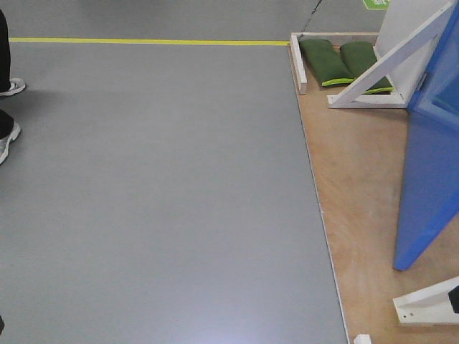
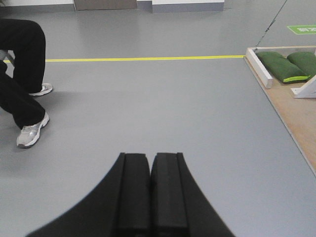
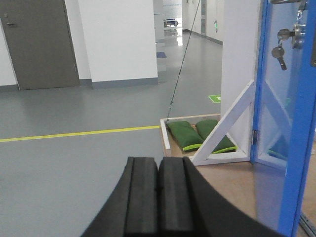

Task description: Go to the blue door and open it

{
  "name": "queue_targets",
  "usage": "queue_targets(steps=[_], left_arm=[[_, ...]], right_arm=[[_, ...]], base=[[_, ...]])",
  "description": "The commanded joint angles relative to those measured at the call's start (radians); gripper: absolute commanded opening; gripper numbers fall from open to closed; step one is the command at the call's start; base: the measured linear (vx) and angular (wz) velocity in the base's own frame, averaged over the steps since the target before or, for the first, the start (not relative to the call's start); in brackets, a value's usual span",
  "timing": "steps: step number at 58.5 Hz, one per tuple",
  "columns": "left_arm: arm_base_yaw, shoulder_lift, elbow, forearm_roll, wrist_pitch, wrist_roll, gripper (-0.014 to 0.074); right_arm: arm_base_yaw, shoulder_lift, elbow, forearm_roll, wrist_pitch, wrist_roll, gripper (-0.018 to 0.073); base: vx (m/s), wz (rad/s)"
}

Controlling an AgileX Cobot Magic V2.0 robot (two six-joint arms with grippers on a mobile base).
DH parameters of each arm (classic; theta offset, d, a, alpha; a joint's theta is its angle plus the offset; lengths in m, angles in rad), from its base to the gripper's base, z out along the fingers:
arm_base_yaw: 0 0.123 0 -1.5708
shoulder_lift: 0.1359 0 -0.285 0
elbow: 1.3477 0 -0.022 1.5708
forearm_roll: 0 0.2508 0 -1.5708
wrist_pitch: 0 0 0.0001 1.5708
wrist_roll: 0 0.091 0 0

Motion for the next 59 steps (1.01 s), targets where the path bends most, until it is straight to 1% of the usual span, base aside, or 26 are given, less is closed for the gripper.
queue_targets(steps=[1, 31, 59], left_arm=[[-0.006, -0.016, -0.026, -0.003, -0.078, -0.007, 0.0073], [-0.006, -0.016, -0.026, -0.003, -0.078, -0.007, 0.0073], [-0.004, -0.016, -0.026, -0.003, -0.078, -0.007, 0.0073]], right_arm=[[-0.001, -0.017, 0.001, -0.011, -0.084, -0.002, 0.0008], [0.0, -0.016, 0.001, -0.011, -0.084, -0.002, 0.0008], [0.0, -0.016, 0.001, -0.011, -0.084, -0.002, 0.0008]], base=[[0.37, -0.03], [0.33, -0.04], [0.25, -0.02]])
